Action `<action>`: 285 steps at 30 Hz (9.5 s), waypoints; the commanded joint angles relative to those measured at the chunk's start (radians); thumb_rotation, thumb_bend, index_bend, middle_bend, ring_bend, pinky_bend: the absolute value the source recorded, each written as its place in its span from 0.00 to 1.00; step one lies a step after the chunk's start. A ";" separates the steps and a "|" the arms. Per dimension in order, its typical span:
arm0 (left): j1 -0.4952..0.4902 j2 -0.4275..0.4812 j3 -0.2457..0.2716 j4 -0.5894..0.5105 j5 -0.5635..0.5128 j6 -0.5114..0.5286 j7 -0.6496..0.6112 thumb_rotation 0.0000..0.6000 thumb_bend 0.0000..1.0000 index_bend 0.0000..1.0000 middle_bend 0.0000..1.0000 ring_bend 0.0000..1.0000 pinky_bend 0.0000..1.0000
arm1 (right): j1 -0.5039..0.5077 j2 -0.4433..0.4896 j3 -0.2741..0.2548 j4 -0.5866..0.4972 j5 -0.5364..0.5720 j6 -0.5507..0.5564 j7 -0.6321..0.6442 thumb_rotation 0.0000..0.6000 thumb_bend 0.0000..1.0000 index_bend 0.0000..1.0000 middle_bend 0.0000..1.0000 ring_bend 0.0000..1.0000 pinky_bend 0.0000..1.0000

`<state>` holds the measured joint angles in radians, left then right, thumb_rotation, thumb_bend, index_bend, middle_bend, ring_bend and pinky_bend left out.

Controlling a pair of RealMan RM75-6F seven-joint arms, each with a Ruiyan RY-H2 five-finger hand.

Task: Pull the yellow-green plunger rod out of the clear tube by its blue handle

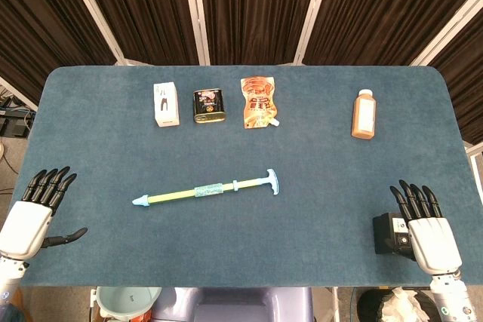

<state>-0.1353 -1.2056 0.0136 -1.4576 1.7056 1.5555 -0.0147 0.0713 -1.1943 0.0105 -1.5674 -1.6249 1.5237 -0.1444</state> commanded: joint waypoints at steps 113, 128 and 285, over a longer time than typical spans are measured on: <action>-0.235 -0.675 0.037 0.685 0.047 0.026 0.032 1.00 0.46 0.72 0.47 0.32 0.10 | 0.198 -0.302 0.068 -0.167 -0.016 -0.244 -0.432 1.00 0.07 0.12 0.00 0.00 0.00; -0.187 -0.681 0.096 0.716 0.154 0.278 -0.142 1.00 0.46 0.74 0.62 0.45 0.16 | 0.296 -0.421 0.116 -0.125 0.064 -0.354 -0.495 1.00 0.08 0.12 0.00 0.00 0.00; -0.008 -0.594 0.091 0.958 0.146 0.627 -0.740 1.00 0.46 0.74 0.65 0.49 0.17 | 0.856 -0.551 0.528 0.625 0.663 -0.441 -0.577 1.00 0.42 0.68 0.09 0.01 0.00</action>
<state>-0.1425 -1.7992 0.1052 -0.4987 1.8528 2.1832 -0.7548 0.9262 -1.7414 0.5431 -0.9462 -0.9650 1.0833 -0.7266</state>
